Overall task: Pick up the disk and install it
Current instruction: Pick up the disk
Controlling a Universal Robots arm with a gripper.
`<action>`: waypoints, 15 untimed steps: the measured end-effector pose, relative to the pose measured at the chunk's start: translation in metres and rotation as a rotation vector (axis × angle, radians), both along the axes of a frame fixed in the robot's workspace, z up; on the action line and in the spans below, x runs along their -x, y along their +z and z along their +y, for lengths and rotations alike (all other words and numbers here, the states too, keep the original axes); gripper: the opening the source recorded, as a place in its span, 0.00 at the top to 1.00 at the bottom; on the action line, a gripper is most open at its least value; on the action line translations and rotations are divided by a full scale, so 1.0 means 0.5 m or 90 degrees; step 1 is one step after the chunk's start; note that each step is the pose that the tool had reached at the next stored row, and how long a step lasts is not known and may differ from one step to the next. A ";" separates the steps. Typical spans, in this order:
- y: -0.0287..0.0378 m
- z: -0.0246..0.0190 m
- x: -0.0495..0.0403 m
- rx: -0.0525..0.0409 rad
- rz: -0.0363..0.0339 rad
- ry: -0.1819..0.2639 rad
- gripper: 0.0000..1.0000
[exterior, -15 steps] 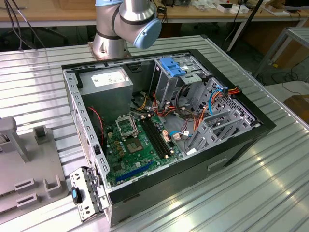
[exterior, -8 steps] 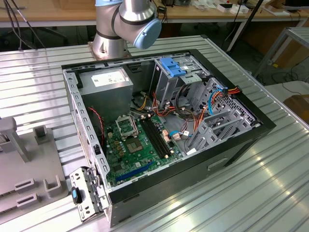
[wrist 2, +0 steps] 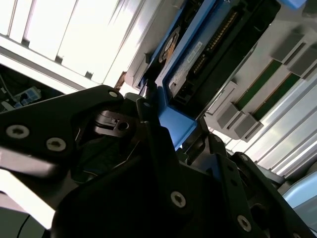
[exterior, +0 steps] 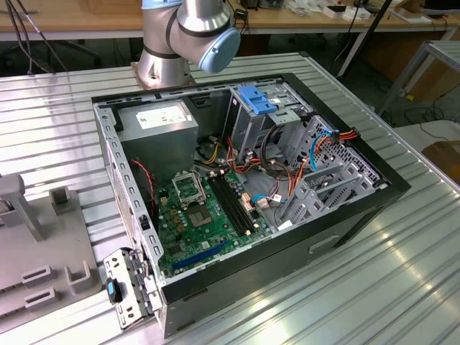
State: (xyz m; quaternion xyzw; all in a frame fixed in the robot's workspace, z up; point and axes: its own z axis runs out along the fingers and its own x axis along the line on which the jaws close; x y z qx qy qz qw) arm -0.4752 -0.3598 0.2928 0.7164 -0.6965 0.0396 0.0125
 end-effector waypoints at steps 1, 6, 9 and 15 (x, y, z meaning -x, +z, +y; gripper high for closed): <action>0.000 0.0000 0.000 0.0000 0.0000 -0.004 0.55; 0.000 0.0000 0.000 0.0000 0.0001 -0.006 0.55; 0.000 0.0000 0.000 0.0000 0.0001 -0.006 0.63; 0.000 0.0000 0.000 0.0000 0.0001 -0.006 0.63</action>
